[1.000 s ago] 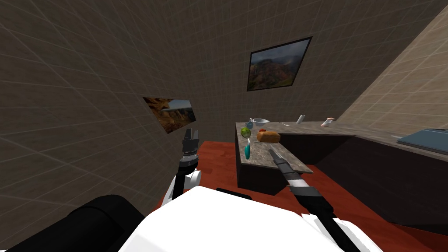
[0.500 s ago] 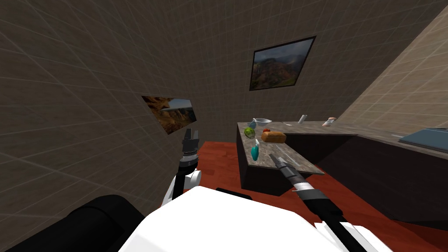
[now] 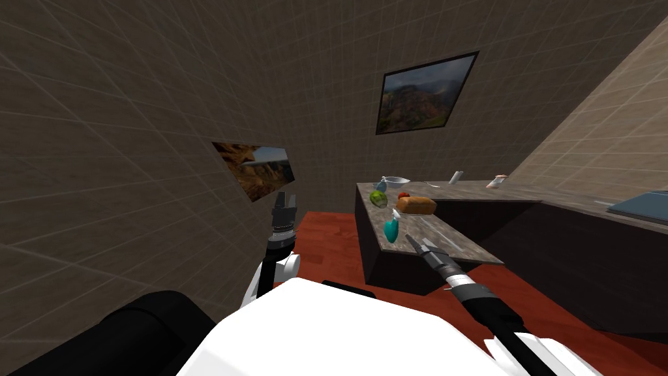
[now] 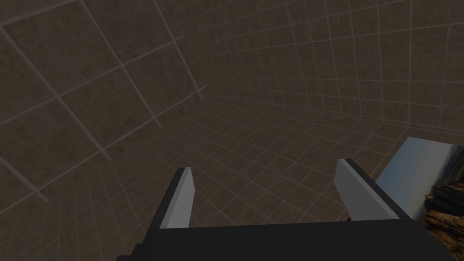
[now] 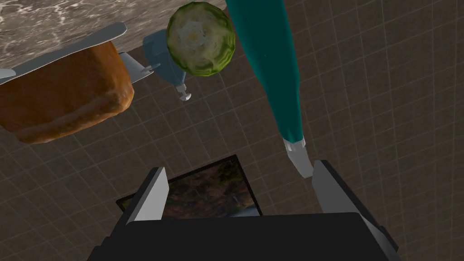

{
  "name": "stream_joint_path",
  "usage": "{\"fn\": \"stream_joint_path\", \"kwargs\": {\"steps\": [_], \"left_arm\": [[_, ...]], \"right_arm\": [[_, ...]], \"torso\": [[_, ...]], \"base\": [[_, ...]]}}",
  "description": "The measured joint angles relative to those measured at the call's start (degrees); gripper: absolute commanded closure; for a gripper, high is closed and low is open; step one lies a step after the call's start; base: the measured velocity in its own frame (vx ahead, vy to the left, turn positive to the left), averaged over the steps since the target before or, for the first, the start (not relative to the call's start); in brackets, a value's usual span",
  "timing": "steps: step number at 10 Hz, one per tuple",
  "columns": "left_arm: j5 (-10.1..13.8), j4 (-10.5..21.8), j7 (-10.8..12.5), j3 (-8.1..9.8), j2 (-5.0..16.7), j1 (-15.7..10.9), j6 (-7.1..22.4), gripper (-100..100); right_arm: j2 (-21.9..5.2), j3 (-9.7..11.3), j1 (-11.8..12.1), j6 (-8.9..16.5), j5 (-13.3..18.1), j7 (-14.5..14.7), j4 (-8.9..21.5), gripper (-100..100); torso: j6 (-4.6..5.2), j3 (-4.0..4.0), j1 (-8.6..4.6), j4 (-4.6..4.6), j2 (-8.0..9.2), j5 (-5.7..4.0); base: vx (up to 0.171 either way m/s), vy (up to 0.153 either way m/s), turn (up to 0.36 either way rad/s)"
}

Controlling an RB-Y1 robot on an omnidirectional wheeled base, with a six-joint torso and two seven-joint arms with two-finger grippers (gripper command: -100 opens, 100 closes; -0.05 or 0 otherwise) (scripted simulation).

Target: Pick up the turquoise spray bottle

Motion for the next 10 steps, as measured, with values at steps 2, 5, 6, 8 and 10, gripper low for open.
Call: {"fn": "stream_joint_path", "kwargs": {"steps": [2, 5, 6, 8, 10], "left_arm": [[0.0, 0.0, 0.0, 0.0, 0.0, 0.0, 0.0, 0], [0.0, 0.0, 0.0, 0.0, 0.0, 0.0, 0.0, 0], [0.0, 0.0, 0.0, 0.0, 0.0, 0.0, 0.0, 0], [0.0, 0.0, 0.0, 0.01, 0.0, 0.0, 0.0, 0], [0.0, 0.0, 0.0, 0.01, 0.0, 0.0, 0.0, 0]], "right_arm": [[-2.1, -0.6, -1.1, 1.1, 1.9, 2.1, 2.8, -100], [-4.1, -1.6, -2.7, 2.6, 4.6, 5.4, 6.7, -100], [-4.9, -1.9, -3.2, 3.4, 5.3, 6.3, 7.5, -100], [-4.9, -1.9, -3.2, 3.5, 5.4, 6.5, 7.6, -100], [-4.9, -1.9, -3.2, 3.5, 5.4, 6.5, 7.6, 100]], "torso": [[-0.01, -0.08, 0.15, -0.03, -0.15, 0.04], [-0.02, -0.11, 0.18, -0.04, -0.2, 0.04], [-0.01, -0.12, 0.15, -0.05, -0.21, 0.04], [0.0, -0.01, -0.43, -0.01, -0.02, -0.09], [0.0, 0.02, -0.55, 0.01, 0.04, -0.12]], "base": [[0.054, 0.186, 0.0], [0.058, 0.187, 0.009], [0.028, 0.077, -0.006], [0.004, 0.011, -0.001], [0.0, -0.001, -0.005]]}}
